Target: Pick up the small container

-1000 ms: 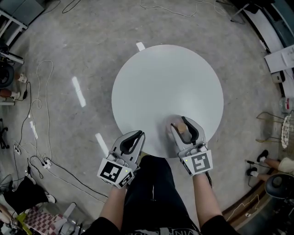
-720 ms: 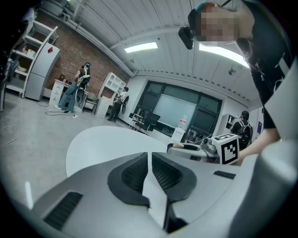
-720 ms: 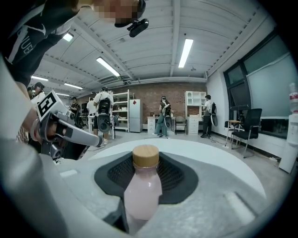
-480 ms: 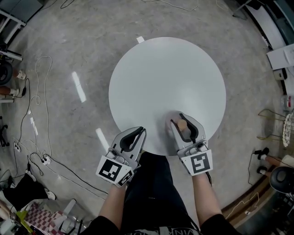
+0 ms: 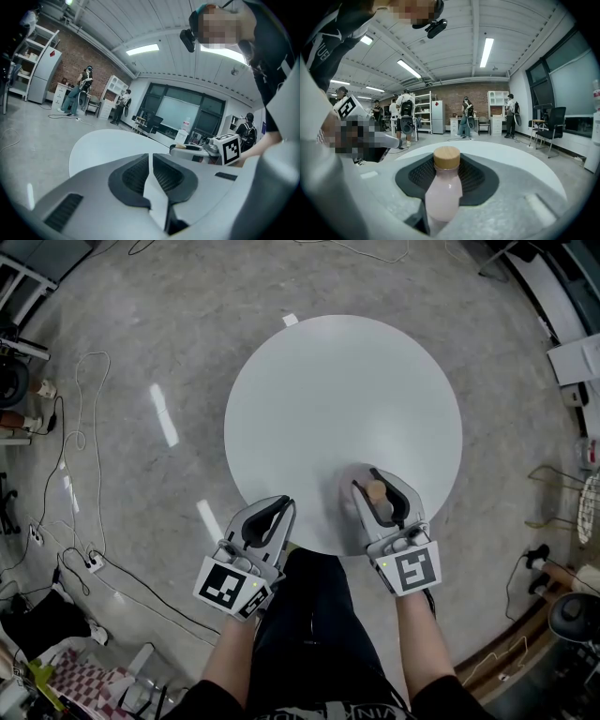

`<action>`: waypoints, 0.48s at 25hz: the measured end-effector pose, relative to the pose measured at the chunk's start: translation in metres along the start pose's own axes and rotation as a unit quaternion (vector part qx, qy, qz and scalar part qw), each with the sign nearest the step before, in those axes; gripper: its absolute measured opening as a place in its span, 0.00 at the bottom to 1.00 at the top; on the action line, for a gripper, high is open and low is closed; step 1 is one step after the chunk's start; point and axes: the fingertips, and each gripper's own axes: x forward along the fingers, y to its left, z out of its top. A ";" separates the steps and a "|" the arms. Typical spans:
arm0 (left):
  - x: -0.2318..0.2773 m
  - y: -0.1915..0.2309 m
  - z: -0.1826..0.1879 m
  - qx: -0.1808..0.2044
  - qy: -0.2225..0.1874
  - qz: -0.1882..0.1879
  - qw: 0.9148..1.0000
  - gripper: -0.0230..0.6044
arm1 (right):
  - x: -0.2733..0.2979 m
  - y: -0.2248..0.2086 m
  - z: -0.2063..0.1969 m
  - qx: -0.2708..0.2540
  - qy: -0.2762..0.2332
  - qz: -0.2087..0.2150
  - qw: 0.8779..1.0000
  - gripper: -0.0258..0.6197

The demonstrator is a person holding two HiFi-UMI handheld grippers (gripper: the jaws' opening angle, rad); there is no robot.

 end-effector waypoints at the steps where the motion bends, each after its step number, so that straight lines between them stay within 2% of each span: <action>1: 0.000 -0.001 0.002 0.001 -0.001 0.000 1.000 0.08 | 0.000 -0.001 0.002 -0.001 -0.001 0.001 1.000 0.25; 12: -0.001 -0.008 0.021 0.012 -0.009 0.000 1.000 0.08 | -0.008 -0.009 0.033 -0.009 -0.009 0.001 1.000 0.25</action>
